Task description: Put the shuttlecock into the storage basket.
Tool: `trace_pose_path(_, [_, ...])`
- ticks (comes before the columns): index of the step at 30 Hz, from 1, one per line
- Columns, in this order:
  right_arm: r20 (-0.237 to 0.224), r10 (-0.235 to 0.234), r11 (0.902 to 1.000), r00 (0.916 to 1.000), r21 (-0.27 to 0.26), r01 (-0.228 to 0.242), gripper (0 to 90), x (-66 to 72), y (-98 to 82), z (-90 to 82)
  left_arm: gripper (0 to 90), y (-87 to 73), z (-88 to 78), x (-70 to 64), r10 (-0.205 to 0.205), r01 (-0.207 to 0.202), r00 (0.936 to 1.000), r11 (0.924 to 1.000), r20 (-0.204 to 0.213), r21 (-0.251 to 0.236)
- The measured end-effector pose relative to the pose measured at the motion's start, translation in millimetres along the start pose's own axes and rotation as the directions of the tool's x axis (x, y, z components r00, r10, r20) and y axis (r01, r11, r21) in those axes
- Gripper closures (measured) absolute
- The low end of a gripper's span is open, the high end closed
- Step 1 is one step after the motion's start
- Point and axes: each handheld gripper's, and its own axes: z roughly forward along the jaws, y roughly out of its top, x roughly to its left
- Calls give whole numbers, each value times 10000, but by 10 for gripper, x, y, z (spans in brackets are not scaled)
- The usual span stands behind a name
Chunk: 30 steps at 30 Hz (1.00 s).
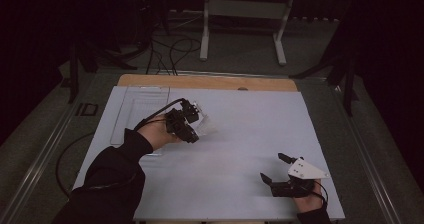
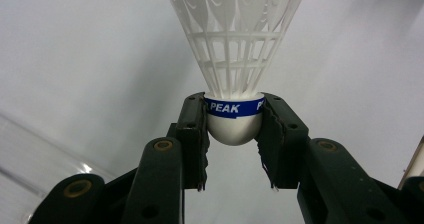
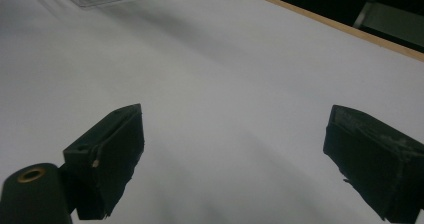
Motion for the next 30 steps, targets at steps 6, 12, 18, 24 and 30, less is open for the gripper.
trace_pose_path(6, [5,-4,10000,10000,1,4,92,1,1,-1,667,-94,-79,51,-195,194,9997,9998,-116,-55])
trace_pose_path(12, [31,10,10000,10000,-9,-10,92,6,6,-3,667,-191,-131,97,-380,379,9991,9992,-177,-88])
trace_pose_path(18, [34,4,10000,10000,4,-4,92,8,7,-4,667,-287,-194,131,-598,594,9980,9981,-206,-191])
trace_pose_path(24, [38,-14,10000,10000,22,14,92,9,6,3,666,-399,-268,177,-833,822,9958,9962,-369,-295])
trace_pose_path(30, [-7,59,10000,10000,-53,-59,92,2,4,0,667,-505,-301,222,-978,968,9943,9950,-412,-263])
